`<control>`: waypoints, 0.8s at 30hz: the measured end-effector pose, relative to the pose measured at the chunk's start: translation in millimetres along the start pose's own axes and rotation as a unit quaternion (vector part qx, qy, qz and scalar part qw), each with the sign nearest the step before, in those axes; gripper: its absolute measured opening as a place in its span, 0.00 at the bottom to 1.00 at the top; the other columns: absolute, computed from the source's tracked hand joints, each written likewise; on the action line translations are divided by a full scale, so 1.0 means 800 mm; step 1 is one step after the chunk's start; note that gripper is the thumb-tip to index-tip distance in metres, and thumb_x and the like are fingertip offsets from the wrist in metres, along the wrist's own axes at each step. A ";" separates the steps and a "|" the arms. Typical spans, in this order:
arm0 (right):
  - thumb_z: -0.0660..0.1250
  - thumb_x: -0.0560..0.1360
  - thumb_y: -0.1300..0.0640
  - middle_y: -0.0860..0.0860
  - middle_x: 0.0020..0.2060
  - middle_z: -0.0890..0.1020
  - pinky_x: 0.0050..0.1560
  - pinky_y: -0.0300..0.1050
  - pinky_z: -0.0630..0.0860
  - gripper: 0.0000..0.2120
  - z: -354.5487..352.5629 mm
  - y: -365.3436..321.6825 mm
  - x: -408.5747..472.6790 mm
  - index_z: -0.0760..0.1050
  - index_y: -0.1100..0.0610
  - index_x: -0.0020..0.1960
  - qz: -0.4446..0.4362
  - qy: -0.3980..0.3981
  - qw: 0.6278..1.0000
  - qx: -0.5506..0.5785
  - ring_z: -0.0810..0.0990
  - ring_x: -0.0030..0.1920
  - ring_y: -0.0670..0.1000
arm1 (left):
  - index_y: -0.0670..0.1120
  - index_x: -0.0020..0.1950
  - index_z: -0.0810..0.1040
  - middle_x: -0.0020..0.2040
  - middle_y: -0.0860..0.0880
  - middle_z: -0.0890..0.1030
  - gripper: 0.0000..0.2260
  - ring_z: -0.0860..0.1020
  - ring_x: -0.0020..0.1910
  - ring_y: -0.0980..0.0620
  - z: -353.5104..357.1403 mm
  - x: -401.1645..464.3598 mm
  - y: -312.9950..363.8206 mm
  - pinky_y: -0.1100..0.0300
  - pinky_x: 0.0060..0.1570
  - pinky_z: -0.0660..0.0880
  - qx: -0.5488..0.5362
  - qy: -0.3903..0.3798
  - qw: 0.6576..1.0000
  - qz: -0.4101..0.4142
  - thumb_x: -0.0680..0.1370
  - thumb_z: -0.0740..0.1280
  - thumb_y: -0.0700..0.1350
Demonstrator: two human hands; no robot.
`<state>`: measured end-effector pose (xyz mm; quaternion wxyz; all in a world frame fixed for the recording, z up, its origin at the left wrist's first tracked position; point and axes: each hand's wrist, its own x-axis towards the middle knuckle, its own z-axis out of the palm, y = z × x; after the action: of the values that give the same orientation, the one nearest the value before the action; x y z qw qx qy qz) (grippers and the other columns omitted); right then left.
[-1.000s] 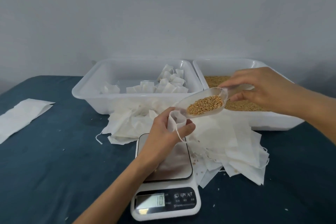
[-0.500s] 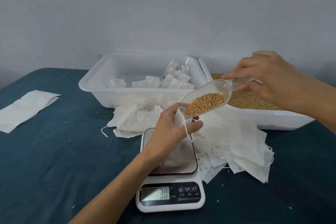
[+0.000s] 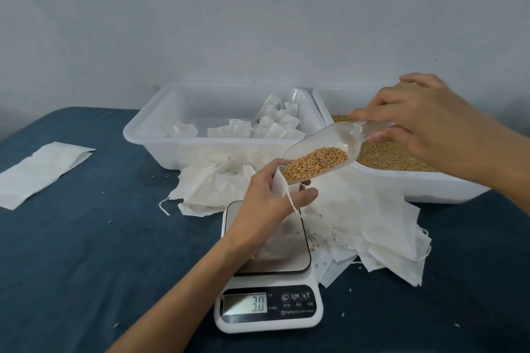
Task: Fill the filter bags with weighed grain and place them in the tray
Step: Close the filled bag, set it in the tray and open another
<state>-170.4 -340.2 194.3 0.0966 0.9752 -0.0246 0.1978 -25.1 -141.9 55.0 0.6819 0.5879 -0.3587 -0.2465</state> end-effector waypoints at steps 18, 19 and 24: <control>0.74 0.74 0.64 0.55 0.51 0.83 0.71 0.63 0.63 0.20 -0.007 -0.009 -0.001 0.81 0.55 0.65 -0.024 0.020 0.999 -0.039 0.81 0.53 0.62 | 0.48 0.64 0.80 0.51 0.52 0.87 0.21 0.85 0.54 0.54 0.000 0.000 0.001 0.58 0.57 0.80 0.011 0.010 1.000 -0.007 0.71 0.78 0.44; 0.74 0.74 0.64 0.55 0.51 0.83 0.71 0.62 0.63 0.20 -0.007 -0.010 -0.001 0.81 0.56 0.65 -0.024 0.020 0.999 -0.039 0.81 0.53 0.62 | 0.48 0.64 0.80 0.52 0.52 0.87 0.21 0.85 0.54 0.54 0.000 0.000 0.001 0.56 0.58 0.80 0.013 0.010 1.000 -0.007 0.72 0.78 0.44; 0.75 0.73 0.65 0.56 0.51 0.84 0.70 0.64 0.63 0.20 -0.007 -0.011 0.000 0.81 0.57 0.65 -0.027 0.025 0.998 -0.042 0.81 0.53 0.63 | 0.48 0.63 0.80 0.51 0.52 0.87 0.20 0.85 0.54 0.54 0.000 0.000 0.002 0.51 0.62 0.80 0.015 0.014 1.000 -0.009 0.71 0.78 0.43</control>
<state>-171.8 -330.8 198.0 0.1434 0.9653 -0.0045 0.2180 -25.0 -141.6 56.3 0.6759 0.6047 -0.3471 -0.2388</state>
